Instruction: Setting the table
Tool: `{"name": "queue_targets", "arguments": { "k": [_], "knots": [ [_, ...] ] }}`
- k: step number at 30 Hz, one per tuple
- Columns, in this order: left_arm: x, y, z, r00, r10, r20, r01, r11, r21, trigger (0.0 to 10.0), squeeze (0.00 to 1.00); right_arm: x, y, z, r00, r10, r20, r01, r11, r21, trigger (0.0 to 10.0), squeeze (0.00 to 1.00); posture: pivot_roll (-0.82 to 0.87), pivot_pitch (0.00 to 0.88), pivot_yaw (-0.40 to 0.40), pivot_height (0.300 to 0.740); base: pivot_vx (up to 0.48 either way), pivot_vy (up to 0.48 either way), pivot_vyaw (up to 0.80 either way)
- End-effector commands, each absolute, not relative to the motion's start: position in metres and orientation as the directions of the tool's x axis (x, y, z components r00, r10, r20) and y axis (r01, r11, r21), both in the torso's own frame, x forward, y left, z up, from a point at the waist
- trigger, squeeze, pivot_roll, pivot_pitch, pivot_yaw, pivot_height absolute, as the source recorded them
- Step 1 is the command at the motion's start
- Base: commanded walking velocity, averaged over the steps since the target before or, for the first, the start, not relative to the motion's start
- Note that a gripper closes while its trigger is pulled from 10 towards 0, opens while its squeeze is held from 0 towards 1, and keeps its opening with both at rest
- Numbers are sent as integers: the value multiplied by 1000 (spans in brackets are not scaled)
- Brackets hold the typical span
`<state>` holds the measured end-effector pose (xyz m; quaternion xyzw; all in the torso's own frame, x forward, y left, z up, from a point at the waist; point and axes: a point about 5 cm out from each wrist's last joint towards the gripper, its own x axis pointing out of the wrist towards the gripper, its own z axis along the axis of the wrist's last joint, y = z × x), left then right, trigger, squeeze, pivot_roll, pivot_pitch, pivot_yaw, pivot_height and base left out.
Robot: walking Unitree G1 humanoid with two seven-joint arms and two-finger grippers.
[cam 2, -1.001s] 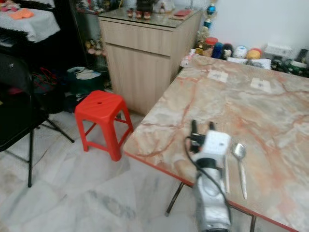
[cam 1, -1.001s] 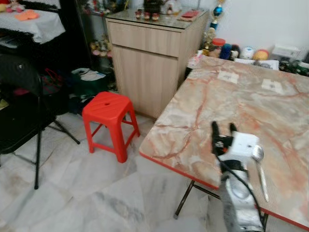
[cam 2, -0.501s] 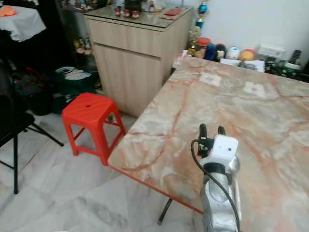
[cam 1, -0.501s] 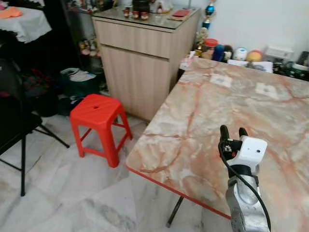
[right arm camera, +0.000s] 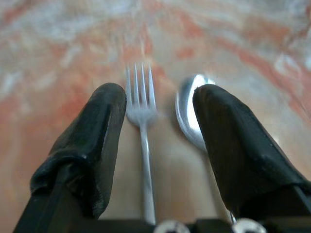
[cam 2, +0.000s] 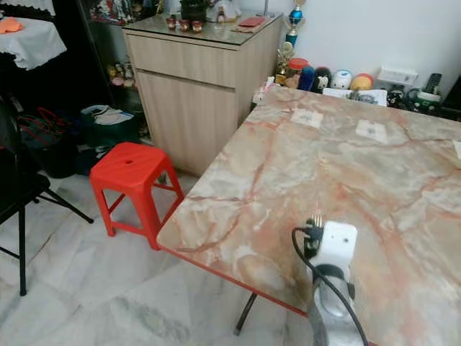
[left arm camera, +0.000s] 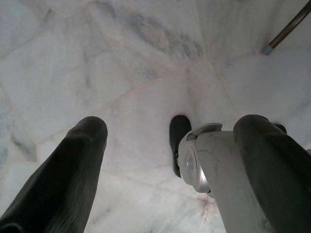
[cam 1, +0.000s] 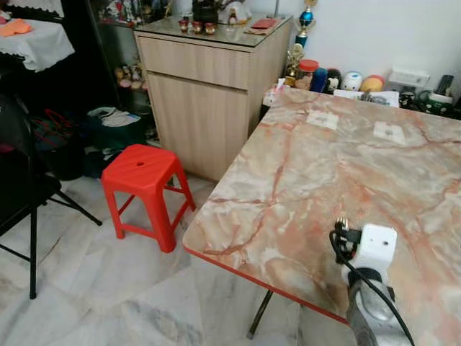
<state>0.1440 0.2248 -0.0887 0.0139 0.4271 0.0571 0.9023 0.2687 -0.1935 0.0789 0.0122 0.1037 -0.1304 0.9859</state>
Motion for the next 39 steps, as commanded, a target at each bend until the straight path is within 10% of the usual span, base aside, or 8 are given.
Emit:
{"name": "queue_targets", "arguments": {
  "k": [1, 39],
  "knots": [
    [137, 226, -91, 608, 112, -786, -86, 993, 75, 10000, 0, 268, -190, 85, 948, -238, -213, 246, 969, 10, 10000, 0, 16, 103, -23, 740, 0, 0, 0],
    [131, 227, -94, 579, 99, -809, -52, 995, 85, 10000, 0, 271, -191, 72, 901, -235, -365, 263, 964, 27, 10000, 0, 17, 85, -14, 740, 0, 0, 0]
  ]
}}
